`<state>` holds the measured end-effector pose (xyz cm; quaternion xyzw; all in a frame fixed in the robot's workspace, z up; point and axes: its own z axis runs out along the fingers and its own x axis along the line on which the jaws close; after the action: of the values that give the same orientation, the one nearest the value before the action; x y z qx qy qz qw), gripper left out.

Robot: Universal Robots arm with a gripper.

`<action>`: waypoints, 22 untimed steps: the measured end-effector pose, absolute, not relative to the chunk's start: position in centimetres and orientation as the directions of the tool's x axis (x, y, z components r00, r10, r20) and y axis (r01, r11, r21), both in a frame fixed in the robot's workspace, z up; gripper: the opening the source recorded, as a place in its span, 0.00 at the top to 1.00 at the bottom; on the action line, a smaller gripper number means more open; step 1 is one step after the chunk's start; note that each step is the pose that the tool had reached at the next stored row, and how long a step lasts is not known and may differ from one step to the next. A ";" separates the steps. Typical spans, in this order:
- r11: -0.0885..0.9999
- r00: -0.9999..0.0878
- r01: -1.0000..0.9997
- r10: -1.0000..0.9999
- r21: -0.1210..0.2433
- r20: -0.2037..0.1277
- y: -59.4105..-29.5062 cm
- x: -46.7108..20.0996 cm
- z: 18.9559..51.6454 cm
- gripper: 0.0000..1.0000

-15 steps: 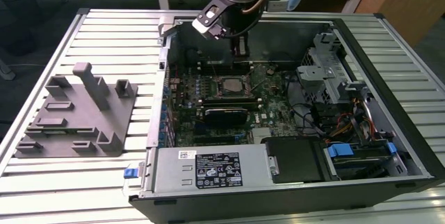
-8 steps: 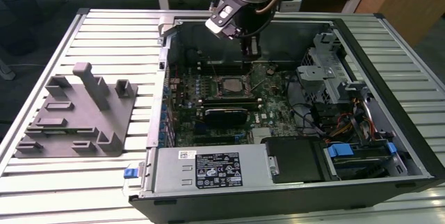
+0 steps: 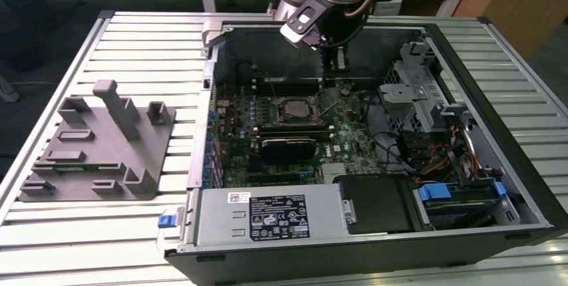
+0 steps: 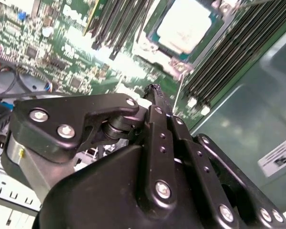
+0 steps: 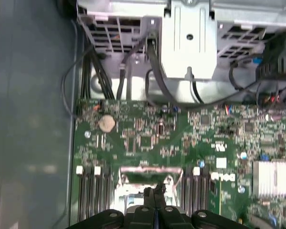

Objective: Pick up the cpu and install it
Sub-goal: 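Close the cpu cover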

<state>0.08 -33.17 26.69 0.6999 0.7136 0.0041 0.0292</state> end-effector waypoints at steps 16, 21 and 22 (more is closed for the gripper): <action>0.020 -0.019 0.999 0.999 0.043 -0.036 -33.1 4.1 26.5 0.89; 0.020 -0.019 0.999 0.999 0.037 -0.036 -33.1 4.5 25.7 0.89; 0.020 -0.019 0.999 0.999 0.036 -0.036 -33.1 4.6 25.5 0.89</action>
<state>4.55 -33.15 25.51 0.7000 0.7137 0.0003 0.0253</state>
